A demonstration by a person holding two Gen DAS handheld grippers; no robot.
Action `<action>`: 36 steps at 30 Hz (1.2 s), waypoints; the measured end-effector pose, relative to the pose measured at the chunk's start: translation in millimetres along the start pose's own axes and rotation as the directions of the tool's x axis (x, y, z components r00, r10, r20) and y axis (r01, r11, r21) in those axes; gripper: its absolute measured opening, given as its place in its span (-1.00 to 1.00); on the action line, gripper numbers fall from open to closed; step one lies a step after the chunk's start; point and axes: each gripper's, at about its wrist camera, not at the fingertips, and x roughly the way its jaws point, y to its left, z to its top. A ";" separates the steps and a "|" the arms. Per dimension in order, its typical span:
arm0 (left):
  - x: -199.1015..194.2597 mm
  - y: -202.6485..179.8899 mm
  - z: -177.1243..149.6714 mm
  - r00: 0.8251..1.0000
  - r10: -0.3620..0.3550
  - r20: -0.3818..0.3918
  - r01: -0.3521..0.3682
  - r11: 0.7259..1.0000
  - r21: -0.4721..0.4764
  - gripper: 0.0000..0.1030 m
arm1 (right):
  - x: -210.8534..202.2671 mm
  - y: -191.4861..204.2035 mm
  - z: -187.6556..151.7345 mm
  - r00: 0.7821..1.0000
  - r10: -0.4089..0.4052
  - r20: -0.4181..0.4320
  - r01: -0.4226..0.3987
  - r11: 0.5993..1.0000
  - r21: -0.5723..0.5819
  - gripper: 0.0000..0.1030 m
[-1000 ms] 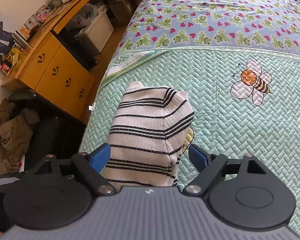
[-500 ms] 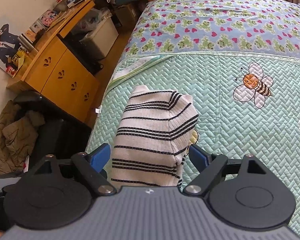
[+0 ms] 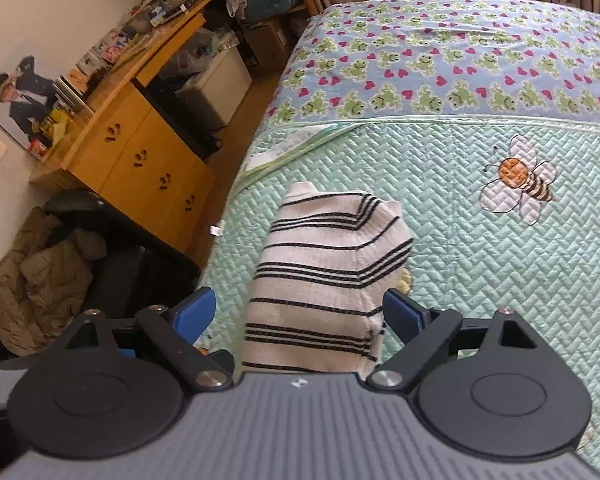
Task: Fold clothes
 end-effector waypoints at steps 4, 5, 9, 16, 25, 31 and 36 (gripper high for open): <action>-2.7 2.6 -2.5 1.000 -0.007 0.012 0.007 1.000 -0.013 0.98 | -8.0 -1.0 -1.9 0.999 0.018 0.039 -0.018 1.000 0.004 0.81; -3.2 2.9 -2.6 1.000 -0.013 0.016 0.013 1.000 -0.015 0.98 | -10.0 -0.9 -2.4 0.999 0.020 0.049 -0.020 1.000 0.002 0.81; -3.4 1.2 -4.1 0.999 -0.026 0.021 0.027 0.999 -0.024 0.98 | -15.0 -2.9 -4.2 0.998 0.021 0.057 -0.021 1.000 0.001 0.81; -8.0 -10.8 -8.1 0.998 0.016 0.062 -0.015 1.000 -0.009 0.98 | -23.3 -13.2 -14.0 0.998 0.005 0.059 -0.005 1.000 -0.010 0.81; -11.8 -14.6 -16.1 0.995 -0.041 0.091 0.047 0.997 -0.056 0.99 | -36.2 -34.3 -24.8 0.997 -0.008 0.080 0.007 1.000 0.014 0.81; -10.4 -20.6 -18.6 0.994 -0.074 0.079 0.077 0.996 -0.035 0.99 | -47.4 -44.4 -28.2 0.995 -0.013 0.102 0.012 1.000 0.014 0.81; -13.6 -27.4 -19.0 0.992 -0.100 0.082 0.102 0.995 -0.015 0.99 | -55.3 -46.5 -29.6 0.993 -0.012 0.120 0.011 1.000 0.005 0.81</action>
